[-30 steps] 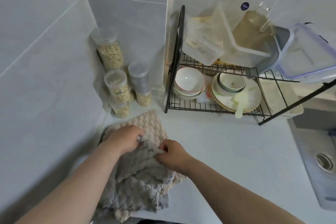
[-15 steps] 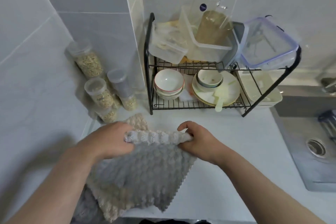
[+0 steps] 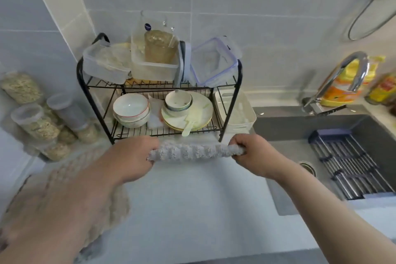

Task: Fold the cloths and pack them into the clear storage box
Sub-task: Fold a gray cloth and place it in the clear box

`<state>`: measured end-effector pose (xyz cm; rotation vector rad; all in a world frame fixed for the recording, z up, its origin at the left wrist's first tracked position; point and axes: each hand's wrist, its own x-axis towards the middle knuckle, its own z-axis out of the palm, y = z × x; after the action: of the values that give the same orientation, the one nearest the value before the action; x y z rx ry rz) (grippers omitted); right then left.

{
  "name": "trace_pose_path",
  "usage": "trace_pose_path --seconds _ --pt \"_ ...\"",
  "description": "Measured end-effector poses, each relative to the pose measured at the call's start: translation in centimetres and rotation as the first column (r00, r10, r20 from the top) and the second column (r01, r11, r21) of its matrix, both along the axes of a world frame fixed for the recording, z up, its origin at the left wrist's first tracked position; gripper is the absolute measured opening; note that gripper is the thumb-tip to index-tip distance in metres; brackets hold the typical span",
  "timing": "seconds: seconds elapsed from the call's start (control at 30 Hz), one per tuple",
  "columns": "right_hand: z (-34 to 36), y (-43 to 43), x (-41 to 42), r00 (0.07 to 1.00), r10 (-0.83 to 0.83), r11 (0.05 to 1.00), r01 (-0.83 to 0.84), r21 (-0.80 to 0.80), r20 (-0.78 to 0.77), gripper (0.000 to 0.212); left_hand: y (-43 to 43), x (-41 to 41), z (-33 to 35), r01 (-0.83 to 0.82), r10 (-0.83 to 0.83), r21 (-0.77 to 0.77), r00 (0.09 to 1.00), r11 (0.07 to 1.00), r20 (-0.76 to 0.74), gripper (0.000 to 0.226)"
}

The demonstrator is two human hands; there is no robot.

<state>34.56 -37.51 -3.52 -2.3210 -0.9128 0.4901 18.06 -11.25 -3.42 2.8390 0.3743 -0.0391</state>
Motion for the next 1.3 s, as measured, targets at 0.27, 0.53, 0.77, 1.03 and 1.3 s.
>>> trace_pose_path --seconds 0.27,0.53,0.77,1.03,1.3 --pt "-13.1 -6.2 -2.6 0.974 0.207 0.912 -0.227 -0.342 -0.096 0.022 -6.2 -5.0 -14.6 0.126 -0.164 -0.12 0.901 0.985 -0.401 0.019" --pt "-14.2 -8.2 -3.3 0.955 0.261 0.936 -0.286 -0.205 -0.138 0.033 -4.3 -5.1 -14.8 0.037 -0.075 -0.166 0.971 0.986 -0.229 0.049" --pt "-15.4 1.5 6.0 0.995 -0.085 0.92 0.099 -0.378 0.054 0.035 2.4 5.7 -17.4 -0.176 0.147 -0.156 0.973 0.972 -0.18 0.042" --pt "-15.6 4.1 8.2 0.984 -0.14 0.923 0.169 -0.346 0.107 0.012 3.6 8.0 -17.5 -0.232 0.216 -0.159 0.97 0.96 -0.112 0.009" --pt "-13.9 -3.2 1.3 0.991 -0.129 0.992 0.129 0.018 0.044 0.019 -1.3 -1.4 -13.3 -0.309 0.293 -0.403 0.951 0.861 -0.102 0.029"
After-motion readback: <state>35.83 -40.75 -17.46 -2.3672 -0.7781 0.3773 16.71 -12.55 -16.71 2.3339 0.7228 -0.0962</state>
